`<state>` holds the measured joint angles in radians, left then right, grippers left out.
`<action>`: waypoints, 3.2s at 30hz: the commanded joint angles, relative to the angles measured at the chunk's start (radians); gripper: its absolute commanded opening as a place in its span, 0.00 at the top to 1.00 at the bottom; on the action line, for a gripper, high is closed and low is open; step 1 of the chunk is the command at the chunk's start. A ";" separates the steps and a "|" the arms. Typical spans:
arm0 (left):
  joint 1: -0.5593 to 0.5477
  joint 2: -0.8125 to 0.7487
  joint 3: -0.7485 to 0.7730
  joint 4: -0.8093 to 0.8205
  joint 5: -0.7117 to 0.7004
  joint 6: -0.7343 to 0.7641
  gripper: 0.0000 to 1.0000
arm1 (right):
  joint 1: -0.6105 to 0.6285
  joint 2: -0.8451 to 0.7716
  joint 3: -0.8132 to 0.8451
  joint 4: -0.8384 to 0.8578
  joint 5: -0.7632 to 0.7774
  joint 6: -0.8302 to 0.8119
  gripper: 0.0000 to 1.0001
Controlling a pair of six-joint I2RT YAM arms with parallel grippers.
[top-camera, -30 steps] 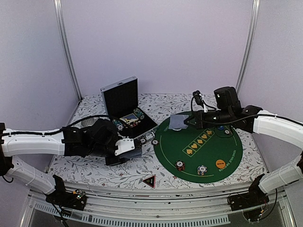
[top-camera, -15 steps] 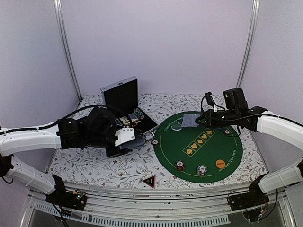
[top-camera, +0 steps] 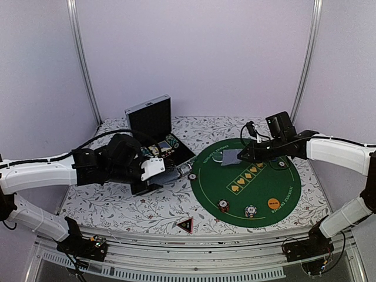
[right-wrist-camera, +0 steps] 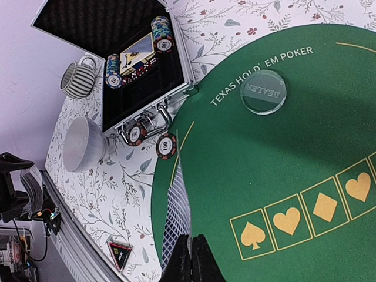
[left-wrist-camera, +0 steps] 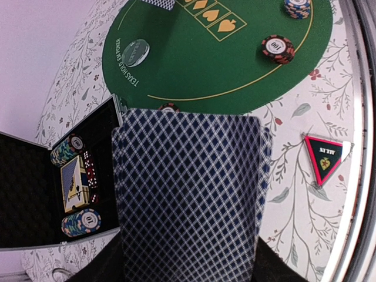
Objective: Distribute texas hold em gaming equipment
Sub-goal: Place the poker card at the center of the board.
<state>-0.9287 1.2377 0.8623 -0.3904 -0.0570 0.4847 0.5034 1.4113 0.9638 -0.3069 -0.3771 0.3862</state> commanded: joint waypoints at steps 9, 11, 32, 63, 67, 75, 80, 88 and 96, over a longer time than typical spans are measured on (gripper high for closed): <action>0.034 -0.035 -0.028 0.054 0.030 -0.020 0.39 | -0.003 0.107 0.107 -0.026 -0.016 -0.026 0.98; 0.034 -0.033 -0.027 0.055 0.029 -0.021 0.39 | -0.003 0.129 0.125 -0.039 -0.013 -0.035 0.98; 0.045 -0.032 -0.029 0.057 0.030 -0.021 0.38 | -0.174 0.064 0.138 -0.140 -0.095 -0.143 0.98; 0.047 -0.029 -0.034 0.051 0.031 -0.017 0.37 | -0.275 -0.037 0.019 -0.111 -0.173 -0.071 0.98; 0.047 -0.035 -0.036 0.051 0.034 -0.016 0.37 | -0.275 -0.035 0.031 -0.139 -0.145 -0.093 0.98; 0.047 -0.036 -0.034 0.048 0.033 -0.015 0.37 | -0.309 -0.021 0.058 -0.162 -0.092 -0.128 0.98; 0.047 -0.043 -0.036 0.048 0.037 -0.015 0.37 | -0.333 -0.018 0.055 -0.170 -0.057 -0.137 0.98; 0.047 -0.049 -0.037 0.046 0.034 -0.012 0.37 | -0.351 -0.040 0.019 -0.190 -0.094 -0.116 0.98; 0.047 -0.055 -0.037 0.044 0.037 -0.012 0.37 | -0.351 -0.064 0.006 -0.219 -0.083 -0.089 0.97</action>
<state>-0.8932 1.1999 0.8349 -0.3611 -0.0334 0.4744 0.1558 1.3804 0.9737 -0.5152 -0.4690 0.2882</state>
